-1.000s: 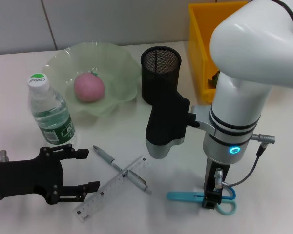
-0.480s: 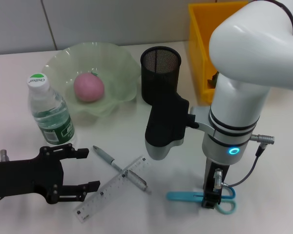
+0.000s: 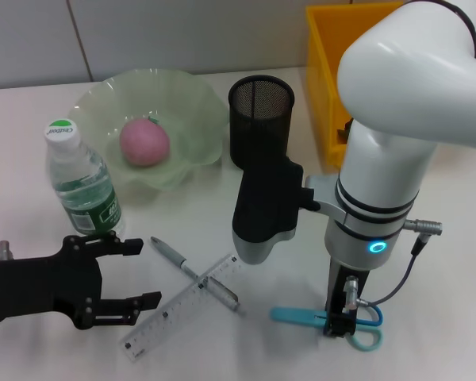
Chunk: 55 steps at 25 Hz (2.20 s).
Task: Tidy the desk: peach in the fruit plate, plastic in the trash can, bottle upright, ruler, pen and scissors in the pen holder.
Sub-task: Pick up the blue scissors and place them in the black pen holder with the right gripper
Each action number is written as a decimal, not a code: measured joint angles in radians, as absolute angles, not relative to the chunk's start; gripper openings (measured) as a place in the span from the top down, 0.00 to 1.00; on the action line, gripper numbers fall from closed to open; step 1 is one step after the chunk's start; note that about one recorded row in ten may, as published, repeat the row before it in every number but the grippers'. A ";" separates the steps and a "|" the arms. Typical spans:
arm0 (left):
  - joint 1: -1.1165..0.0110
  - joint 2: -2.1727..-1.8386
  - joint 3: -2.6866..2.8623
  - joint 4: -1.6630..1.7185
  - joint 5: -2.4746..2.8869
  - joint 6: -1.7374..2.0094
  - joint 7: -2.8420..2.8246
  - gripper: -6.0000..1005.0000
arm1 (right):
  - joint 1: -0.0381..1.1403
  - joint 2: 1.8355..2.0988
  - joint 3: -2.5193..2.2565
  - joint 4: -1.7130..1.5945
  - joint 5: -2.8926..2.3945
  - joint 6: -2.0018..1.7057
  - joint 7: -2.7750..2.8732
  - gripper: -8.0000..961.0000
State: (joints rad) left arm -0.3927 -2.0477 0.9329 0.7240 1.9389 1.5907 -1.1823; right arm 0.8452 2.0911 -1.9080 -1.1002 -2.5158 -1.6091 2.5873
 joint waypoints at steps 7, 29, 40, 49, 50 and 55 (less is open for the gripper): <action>-0.393 -2.048 0.929 0.724 1.939 1.590 -1.182 0.17 | 0.844 2.091 -1.891 -1.101 -2.511 -1.608 2.571 0.74; -0.419 -2.058 0.865 0.725 1.923 1.594 -1.193 0.17 | 0.781 2.084 -1.525 -1.041 -2.406 -1.539 2.338 0.75; -0.410 -2.061 0.811 0.711 1.868 1.600 -1.205 0.17 | 0.710 2.083 -1.353 -1.000 -2.313 -1.505 2.138 0.75; -0.410 -2.063 0.802 0.683 1.829 1.590 -1.232 0.18 | 0.656 2.080 -1.202 -1.006 -2.247 -1.515 1.998 0.75; -0.412 -2.064 0.800 0.675 1.825 1.589 -1.232 0.18 | 0.646 2.079 -1.190 -1.007 -2.236 -1.517 1.987 0.75; -0.415 -2.065 0.795 0.661 1.811 1.584 -1.233 0.18 | 0.609 2.077 -1.115 -1.010 -2.181 -1.538 1.928 0.75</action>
State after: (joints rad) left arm -0.4155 -2.0647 0.7945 0.6614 1.8109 1.5840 -1.2331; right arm 0.6092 2.0772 -1.1149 -1.0104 -2.1806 -1.5381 1.9284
